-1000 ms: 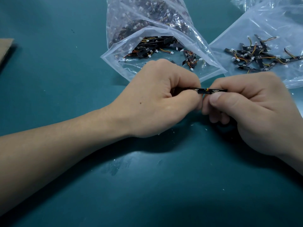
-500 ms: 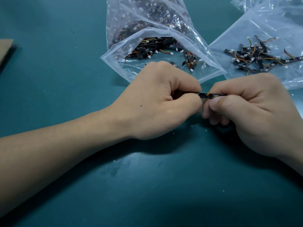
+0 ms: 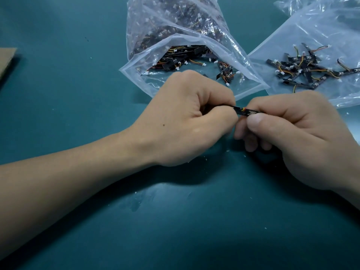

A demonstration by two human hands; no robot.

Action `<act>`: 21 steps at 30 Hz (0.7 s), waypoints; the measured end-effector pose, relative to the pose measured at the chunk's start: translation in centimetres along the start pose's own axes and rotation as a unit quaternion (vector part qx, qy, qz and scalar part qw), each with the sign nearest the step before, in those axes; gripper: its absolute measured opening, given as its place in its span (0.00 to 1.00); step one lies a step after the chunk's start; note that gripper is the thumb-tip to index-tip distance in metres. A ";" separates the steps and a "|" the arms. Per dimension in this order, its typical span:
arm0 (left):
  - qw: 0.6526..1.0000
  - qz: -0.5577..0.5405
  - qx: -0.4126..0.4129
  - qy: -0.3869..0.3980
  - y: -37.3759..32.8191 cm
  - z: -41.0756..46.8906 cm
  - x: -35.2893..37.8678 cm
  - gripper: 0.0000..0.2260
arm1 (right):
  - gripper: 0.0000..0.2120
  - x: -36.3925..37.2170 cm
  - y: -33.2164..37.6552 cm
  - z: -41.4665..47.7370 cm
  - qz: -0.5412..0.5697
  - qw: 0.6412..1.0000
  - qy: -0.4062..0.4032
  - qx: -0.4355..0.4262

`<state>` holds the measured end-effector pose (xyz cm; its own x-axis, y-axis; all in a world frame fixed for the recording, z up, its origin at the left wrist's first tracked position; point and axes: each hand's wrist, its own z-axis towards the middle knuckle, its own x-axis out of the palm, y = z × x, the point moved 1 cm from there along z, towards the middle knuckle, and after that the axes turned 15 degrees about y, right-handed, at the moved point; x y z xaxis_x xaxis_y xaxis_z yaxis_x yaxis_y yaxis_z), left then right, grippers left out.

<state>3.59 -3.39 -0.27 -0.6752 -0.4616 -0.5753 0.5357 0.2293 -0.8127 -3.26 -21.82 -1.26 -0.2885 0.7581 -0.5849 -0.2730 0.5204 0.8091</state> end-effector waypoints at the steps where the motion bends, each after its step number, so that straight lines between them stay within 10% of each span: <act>1: 1.000 -0.011 0.001 -0.002 0.0 0.0 0.0 0.11 | 0.16 0.0 0.0 0.0 0.005 1.000 0.013 -0.008; 9: 0.997 -0.056 0.047 -0.023 0.5 -0.2 -0.1 0.13 | 0.19 -0.2 0.0 -0.3 -0.071 0.993 0.063 -0.072; 15: 0.970 -0.098 0.039 -0.218 1.0 0.3 -0.6 0.11 | 0.19 0.0 -0.3 -0.1 0.086 0.982 -0.169 -0.022; 21: 0.972 0.158 -0.114 -0.130 1.1 0.6 0.2 0.11 | 0.24 0.8 0.1 0.0 -0.206 0.979 0.006 -0.006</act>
<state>4.29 -3.75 -1.21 -0.3288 -0.5314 -0.7807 0.5499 0.5644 -0.6157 -3.51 -21.17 -1.69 -0.1630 0.4803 -0.8618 -0.3798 0.7757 0.5041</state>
